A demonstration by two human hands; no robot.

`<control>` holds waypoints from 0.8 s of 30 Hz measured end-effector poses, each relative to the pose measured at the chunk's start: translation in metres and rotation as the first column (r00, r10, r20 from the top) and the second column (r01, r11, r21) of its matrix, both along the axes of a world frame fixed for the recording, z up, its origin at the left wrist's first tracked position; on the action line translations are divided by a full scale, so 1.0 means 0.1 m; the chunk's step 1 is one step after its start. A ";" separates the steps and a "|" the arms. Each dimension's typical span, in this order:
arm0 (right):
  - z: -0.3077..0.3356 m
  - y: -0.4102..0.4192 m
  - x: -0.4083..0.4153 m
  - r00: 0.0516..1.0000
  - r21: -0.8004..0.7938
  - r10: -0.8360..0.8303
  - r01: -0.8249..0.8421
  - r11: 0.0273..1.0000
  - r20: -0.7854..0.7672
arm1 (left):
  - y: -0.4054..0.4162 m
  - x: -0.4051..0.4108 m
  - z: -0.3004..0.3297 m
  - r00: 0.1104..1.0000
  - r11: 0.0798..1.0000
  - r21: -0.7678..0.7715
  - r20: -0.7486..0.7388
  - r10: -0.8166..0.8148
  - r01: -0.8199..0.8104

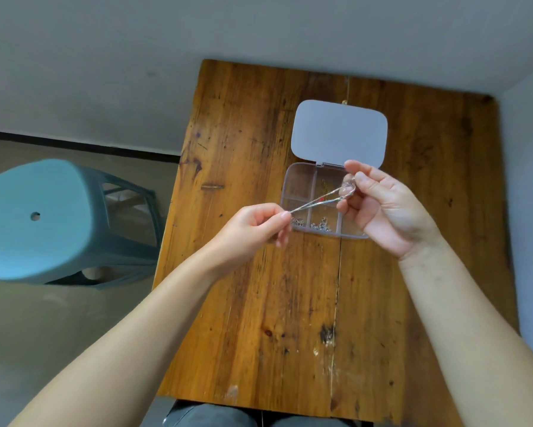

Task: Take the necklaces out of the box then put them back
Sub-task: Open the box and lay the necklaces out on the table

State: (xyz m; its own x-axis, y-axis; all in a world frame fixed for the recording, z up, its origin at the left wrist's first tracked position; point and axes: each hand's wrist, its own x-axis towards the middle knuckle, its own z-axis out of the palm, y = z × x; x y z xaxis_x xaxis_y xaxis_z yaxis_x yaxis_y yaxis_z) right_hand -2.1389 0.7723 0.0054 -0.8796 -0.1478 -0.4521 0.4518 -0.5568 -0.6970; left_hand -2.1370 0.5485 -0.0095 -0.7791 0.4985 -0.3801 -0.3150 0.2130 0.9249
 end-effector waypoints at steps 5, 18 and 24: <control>-0.24 -0.15 0.48 0.987 -0.193 -0.091 0.116 0.974 0.134 | -0.44 0.23 -0.22 0.976 0.998 -0.056 0.218 0.018 -0.006; -0.62 -1.28 0.47 0.978 0.526 0.136 -0.198 0.827 0.155 | -0.89 1.39 -0.74 0.866 0.968 -0.243 0.471 0.167 -0.055; -0.92 -1.63 0.21 0.964 0.744 0.160 -0.267 0.613 0.213 | -0.94 1.41 -0.89 0.798 0.944 -0.253 0.514 0.316 -0.210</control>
State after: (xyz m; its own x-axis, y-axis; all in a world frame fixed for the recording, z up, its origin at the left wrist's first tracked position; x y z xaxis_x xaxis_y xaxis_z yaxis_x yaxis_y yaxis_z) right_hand -2.1180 0.6094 -0.0865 -0.8033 0.1180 -0.5838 0.5916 0.2705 -0.7595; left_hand -1.9956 0.4542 -0.0988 -0.5116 0.1890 -0.8382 -0.8187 0.1889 0.5423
